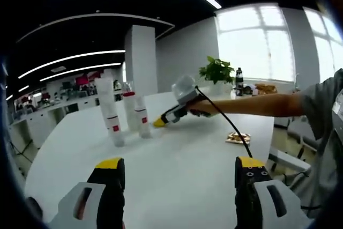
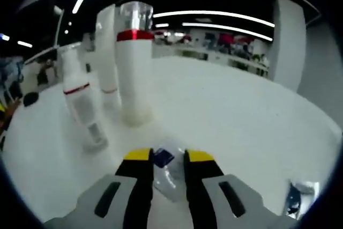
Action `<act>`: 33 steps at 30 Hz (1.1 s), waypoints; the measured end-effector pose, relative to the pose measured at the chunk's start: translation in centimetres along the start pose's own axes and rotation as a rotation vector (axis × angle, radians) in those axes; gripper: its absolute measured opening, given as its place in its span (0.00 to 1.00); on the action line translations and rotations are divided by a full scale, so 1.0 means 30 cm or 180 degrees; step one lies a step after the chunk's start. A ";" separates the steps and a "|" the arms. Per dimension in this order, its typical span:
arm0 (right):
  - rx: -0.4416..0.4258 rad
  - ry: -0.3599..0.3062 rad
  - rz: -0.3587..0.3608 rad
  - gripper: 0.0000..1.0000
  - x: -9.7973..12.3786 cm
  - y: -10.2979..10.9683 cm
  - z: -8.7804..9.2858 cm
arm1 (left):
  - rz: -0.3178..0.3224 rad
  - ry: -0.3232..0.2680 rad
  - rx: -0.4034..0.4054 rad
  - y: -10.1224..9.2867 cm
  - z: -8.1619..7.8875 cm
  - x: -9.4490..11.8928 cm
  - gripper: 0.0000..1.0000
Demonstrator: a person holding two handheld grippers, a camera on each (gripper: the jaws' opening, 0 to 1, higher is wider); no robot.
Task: Arrange the skincare products in the storage area until every visible bottle or jar stands upright without overlapping.
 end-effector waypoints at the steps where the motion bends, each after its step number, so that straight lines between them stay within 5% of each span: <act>1: 0.0008 -0.0002 -0.0002 0.21 -0.004 -0.001 -0.002 | 0.0004 0.0000 0.0000 -0.001 0.000 -0.001 0.87; 33: 0.0198 -0.0148 -0.0485 0.32 -0.114 -0.089 -0.050 | 0.0022 0.0039 -0.0002 -0.004 0.010 -0.015 0.86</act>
Point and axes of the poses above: the point that each gripper's makers call its tool centre point, and the gripper's own axes: x roughly backward along the fingers, y roughly to its left, z roughly out of its underside, the point moved 7 cm from there along x, roughly backward along the fingers, and after that the axes turned 5 degrees about -x, right-handed, at the moved point
